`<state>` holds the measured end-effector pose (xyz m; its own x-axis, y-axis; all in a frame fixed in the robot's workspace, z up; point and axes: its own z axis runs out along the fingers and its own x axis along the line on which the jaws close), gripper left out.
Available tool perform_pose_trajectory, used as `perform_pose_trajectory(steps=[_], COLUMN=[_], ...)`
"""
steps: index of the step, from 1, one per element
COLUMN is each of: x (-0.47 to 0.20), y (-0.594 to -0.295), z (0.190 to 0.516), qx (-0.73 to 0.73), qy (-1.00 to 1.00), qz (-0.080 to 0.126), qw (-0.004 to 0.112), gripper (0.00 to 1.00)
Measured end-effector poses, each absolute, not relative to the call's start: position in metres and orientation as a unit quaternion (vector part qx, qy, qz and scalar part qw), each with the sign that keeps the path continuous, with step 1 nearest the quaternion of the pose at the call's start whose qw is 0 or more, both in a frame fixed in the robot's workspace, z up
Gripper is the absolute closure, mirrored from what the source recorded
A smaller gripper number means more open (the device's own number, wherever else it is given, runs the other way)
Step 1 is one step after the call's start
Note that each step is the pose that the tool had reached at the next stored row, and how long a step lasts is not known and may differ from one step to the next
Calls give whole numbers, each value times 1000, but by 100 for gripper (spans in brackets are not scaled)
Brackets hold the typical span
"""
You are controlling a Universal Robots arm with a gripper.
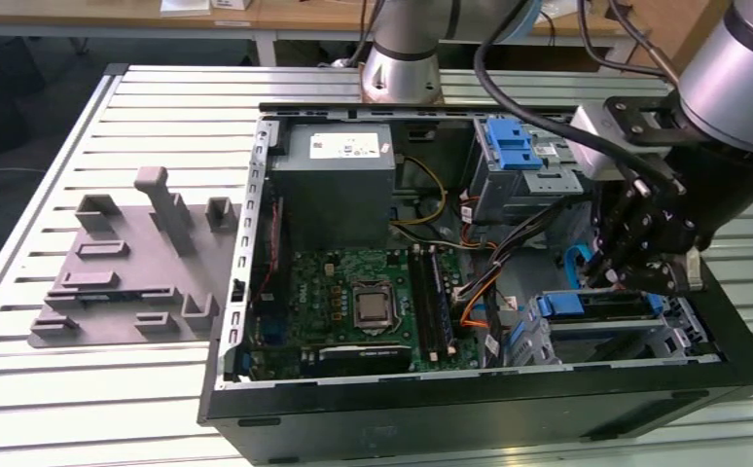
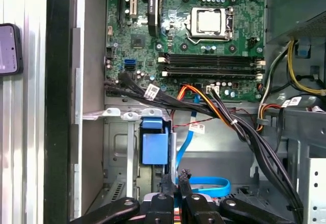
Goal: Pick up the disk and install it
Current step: 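Insert the second disk wire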
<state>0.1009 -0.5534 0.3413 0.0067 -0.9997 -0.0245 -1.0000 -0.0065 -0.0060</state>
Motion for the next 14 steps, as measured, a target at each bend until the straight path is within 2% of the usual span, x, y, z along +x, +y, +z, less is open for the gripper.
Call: perform_pose_trajectory(steps=[6, 14], x=[100, 100], y=[-557, -560], z=[339, 336], qx=[-718, -719], qy=[696, 695], qz=[0, -1], qw=[17, 18], gripper=[84, 84])
